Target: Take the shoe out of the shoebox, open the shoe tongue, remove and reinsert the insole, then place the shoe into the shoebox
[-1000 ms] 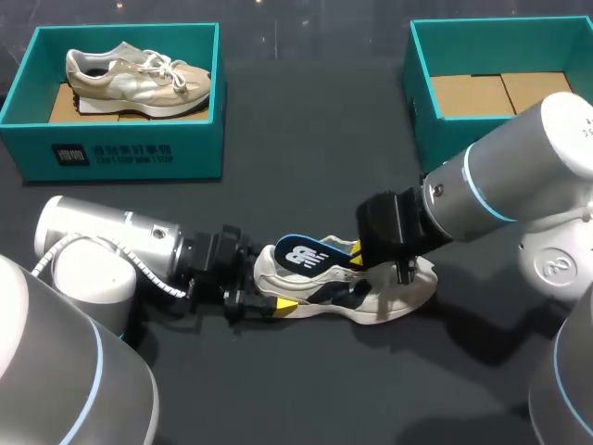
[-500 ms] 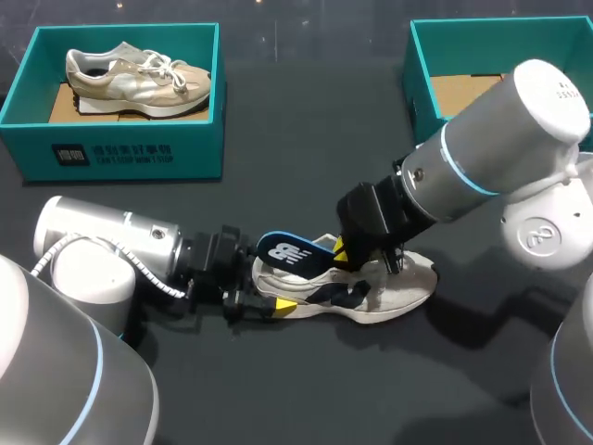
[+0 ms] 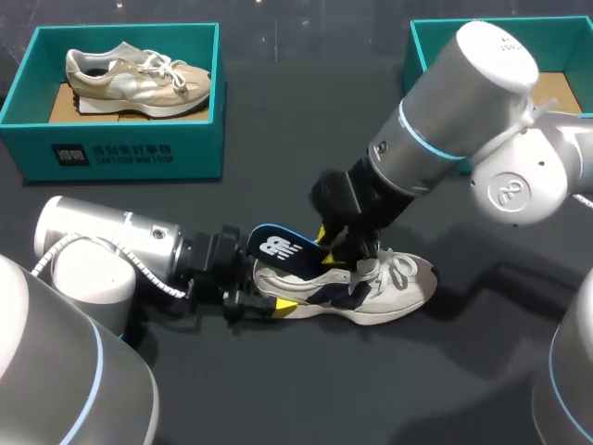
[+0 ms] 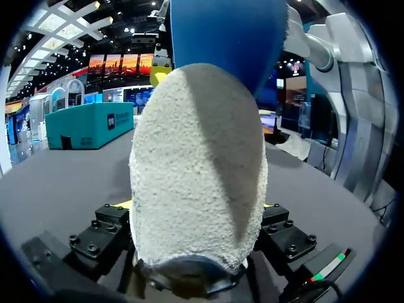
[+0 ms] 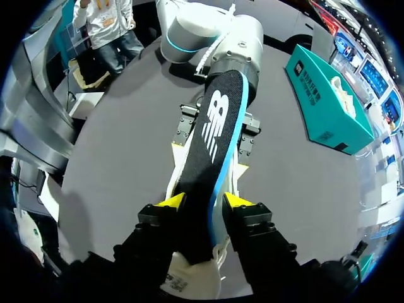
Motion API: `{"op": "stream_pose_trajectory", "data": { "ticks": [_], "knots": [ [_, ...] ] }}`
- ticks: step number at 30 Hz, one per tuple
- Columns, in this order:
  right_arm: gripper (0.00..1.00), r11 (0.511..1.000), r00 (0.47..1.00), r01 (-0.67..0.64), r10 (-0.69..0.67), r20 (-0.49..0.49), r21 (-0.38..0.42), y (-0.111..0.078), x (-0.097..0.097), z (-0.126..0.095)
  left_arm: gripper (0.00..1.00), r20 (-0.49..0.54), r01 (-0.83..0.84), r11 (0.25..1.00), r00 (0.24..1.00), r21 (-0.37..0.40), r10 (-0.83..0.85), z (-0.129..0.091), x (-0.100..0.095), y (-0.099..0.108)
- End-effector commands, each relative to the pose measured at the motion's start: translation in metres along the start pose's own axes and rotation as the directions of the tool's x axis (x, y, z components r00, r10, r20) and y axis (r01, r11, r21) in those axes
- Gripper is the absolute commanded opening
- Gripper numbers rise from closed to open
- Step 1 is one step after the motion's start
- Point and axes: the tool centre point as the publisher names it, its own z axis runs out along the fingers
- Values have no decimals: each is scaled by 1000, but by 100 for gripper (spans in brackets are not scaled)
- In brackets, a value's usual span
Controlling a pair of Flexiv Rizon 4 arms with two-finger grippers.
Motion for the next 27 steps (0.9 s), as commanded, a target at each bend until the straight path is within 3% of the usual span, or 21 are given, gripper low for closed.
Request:
{"op": "stream_pose_trajectory", "data": {
  "ticks": [1, 11, 18, 22, 27],
  "knots": [
    [40, 999, 999, -22, 23, -24, 47, 12, -5, -1, 0, -1, 0, 1000, 1000, -4, 0, 1, 0, 1],
    [39, 992, 990, -124, 125, -71, 18, 15, -5, -4, 0, -1, 0, 1000, 1000, -4, 0, 1, 0, 1],
    [39, 979, 968, -203, 198, -154, -19, 14, -7, -5, 0, -1, 0, 1000, 1000, -4, 0, 1, 0, 1],
    [45, 974, 955, -225, 211, -208, -42, 16, -9, -4, 0, -1, 0, 1000, 1000, -4, 0, 1, 0, 1],
    [43, 967, 937, -251, 230, -264, -50, 20, -11, -3, 0, -1, 0, 1000, 1000, -4, 0, 1, 0, 1]
  ]
}}
